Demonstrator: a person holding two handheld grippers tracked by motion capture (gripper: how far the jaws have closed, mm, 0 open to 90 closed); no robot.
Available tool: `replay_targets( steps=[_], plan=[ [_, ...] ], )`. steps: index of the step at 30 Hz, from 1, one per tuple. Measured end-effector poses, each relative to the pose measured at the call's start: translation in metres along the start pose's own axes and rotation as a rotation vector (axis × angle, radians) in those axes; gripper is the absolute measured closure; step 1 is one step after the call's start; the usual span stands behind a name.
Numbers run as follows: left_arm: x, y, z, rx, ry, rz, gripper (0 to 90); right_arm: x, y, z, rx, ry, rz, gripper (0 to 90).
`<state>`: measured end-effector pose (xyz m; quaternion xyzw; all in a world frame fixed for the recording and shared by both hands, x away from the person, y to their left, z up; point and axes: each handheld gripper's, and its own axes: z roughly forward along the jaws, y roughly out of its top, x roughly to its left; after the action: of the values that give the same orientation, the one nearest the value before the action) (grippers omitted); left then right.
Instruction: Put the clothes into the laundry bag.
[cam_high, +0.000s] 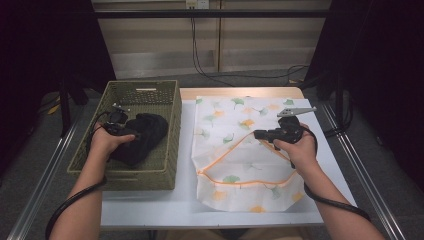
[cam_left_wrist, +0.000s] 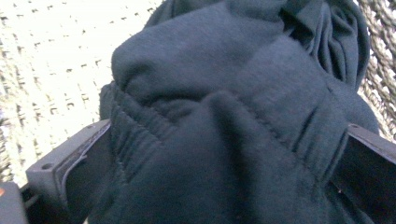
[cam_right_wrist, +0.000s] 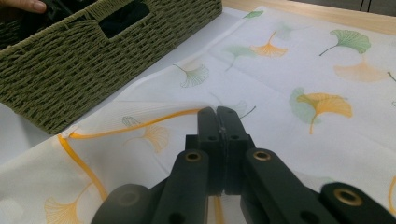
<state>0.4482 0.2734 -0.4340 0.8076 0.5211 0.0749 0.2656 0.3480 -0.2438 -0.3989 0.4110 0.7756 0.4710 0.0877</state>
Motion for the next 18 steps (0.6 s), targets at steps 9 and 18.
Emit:
replay_targets(
  steps=[9,18],
  plan=[
    [-0.002,-0.004,0.009,0.055,-0.002,0.012,0.0,0.0,0.0,0.001,-0.005,-0.002,0.011,90.0],
    [-0.009,-0.004,0.013,0.075,0.028,0.036,0.2,0.001,-0.001,0.002,0.0,0.0,0.005,90.0]
  ],
)
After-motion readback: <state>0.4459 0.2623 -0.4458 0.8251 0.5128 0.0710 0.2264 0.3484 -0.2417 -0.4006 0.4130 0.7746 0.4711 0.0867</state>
